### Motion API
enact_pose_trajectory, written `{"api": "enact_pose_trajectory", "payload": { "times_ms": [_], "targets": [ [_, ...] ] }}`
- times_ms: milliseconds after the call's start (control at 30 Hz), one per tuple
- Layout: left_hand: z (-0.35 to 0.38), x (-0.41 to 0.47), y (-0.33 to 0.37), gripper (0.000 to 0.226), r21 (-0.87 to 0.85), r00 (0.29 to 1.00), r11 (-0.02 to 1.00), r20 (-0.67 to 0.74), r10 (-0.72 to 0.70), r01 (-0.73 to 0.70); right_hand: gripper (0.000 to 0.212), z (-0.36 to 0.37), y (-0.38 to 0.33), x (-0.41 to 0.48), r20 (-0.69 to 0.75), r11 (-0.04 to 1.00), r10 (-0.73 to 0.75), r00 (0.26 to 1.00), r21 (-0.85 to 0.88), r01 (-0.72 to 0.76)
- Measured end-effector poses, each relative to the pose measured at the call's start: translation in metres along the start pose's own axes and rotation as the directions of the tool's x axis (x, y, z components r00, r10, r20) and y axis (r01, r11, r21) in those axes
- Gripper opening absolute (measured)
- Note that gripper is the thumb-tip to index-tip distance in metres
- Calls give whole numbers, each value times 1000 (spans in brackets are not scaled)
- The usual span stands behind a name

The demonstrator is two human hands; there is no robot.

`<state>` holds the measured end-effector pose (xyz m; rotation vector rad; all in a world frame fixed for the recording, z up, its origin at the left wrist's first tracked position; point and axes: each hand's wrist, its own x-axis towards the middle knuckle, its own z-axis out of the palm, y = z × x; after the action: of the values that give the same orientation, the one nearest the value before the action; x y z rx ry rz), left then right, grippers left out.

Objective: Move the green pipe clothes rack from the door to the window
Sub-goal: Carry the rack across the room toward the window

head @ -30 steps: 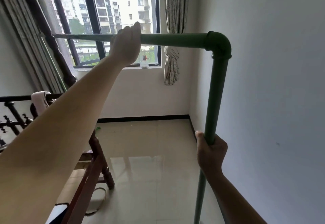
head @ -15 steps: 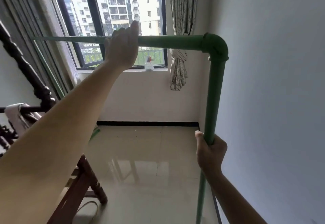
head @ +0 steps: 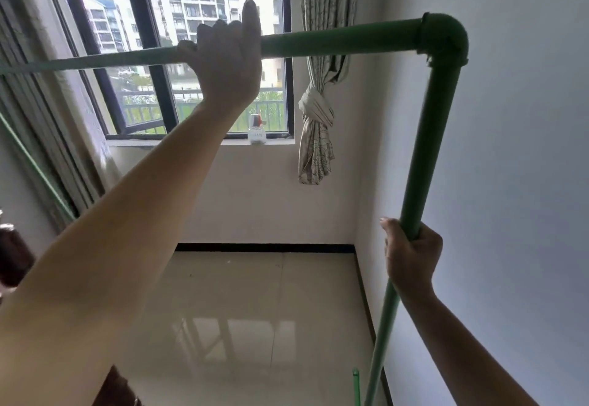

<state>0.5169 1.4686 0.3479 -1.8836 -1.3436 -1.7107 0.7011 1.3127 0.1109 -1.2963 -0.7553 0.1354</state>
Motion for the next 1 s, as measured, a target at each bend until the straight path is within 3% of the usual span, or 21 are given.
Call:
{"api": "enact_pose_trajectory", "payload": {
  "times_ms": [100,200,300,367,567,733,800,900,1000],
  "targets": [
    [35,0,-25,18,-29,997,999,59,-44,46,50,32,28,13,59,998,58,997,15,-59],
    [68,0,-55,31,56,996,997,64,-54,50,49,70,50,19,139,991,120,983,47,-128],
    [94,21,-67,31,18,971,985,169,-170,169,51,100,63,31,201,976,164,966,106,-188],
    [107,29,-72,32,7,966,984,190,-174,176,48,116,71,41,235,971,169,957,124,-202],
    [161,28,-77,33,-93,988,996,153,22,-8,51,152,95,95,334,968,163,928,127,-216],
    [213,34,-97,56,-76,964,992,256,-77,100,54,178,120,146,372,971,127,920,141,-191],
    [225,41,-104,55,-67,955,993,287,-75,98,51,189,130,167,375,973,120,919,138,-183],
    [248,52,-109,45,-76,950,997,310,40,-18,49,208,147,197,345,979,115,932,122,-166],
    [286,63,-123,35,-74,965,986,205,162,-150,52,230,164,224,313,983,103,944,112,-145]
  ]
}}
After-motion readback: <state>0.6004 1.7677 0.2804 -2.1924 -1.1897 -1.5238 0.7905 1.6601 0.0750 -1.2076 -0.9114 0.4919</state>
